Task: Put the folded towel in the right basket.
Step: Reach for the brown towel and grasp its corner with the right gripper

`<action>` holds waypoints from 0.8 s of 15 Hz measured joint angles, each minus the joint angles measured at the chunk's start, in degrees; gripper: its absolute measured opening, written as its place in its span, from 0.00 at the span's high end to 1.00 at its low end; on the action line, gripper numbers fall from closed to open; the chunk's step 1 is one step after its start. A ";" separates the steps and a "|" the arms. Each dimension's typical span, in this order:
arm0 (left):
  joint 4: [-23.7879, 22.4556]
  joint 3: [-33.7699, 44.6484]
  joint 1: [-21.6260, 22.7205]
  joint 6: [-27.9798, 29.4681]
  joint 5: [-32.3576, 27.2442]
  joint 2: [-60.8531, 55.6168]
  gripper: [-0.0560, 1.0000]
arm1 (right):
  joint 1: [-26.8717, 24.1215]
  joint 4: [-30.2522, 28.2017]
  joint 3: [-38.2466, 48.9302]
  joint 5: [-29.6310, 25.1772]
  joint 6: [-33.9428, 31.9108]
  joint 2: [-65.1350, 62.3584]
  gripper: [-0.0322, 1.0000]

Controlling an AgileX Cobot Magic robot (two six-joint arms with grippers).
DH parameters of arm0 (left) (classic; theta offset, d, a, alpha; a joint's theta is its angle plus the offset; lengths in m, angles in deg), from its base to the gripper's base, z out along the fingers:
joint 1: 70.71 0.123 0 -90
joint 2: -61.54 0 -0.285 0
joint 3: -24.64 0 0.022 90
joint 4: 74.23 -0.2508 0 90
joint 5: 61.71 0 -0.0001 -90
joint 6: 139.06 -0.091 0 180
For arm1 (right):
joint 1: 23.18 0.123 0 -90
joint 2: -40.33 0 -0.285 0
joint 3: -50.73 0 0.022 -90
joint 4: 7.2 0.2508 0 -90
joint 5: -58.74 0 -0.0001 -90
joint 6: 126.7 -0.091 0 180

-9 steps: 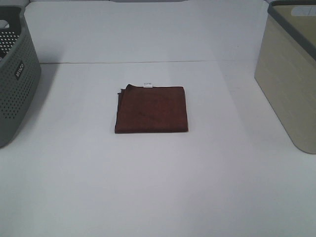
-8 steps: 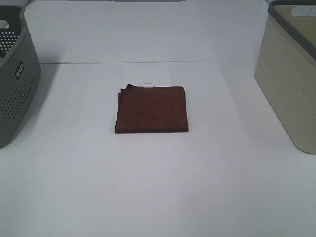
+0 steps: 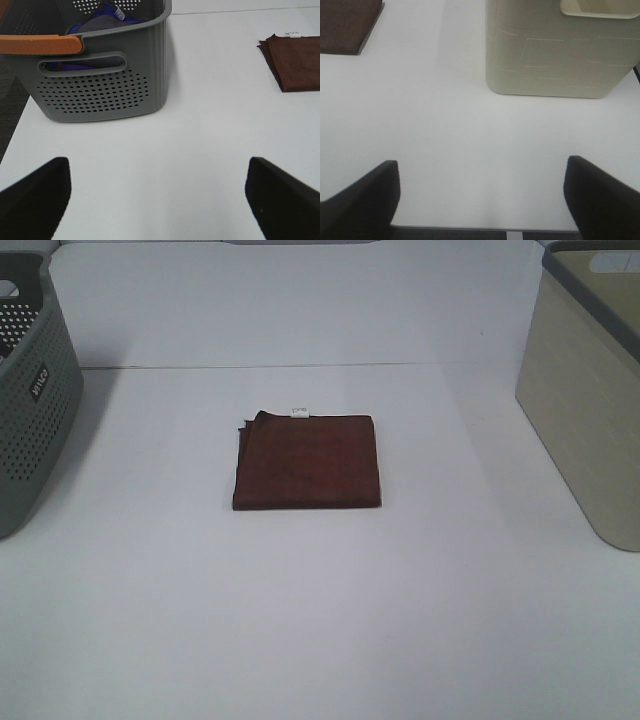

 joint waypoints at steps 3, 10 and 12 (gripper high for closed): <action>0.00 0.00 0.00 0.00 0.00 0.00 0.11 | 0.00 0.00 0.00 0.00 0.00 0.00 0.14; 0.00 0.00 0.00 0.00 0.00 0.00 0.11 | 0.00 0.00 0.00 0.00 0.00 0.00 0.14; 0.00 0.00 0.00 0.00 0.00 0.00 0.11 | 0.00 0.00 0.00 0.00 0.00 0.00 0.14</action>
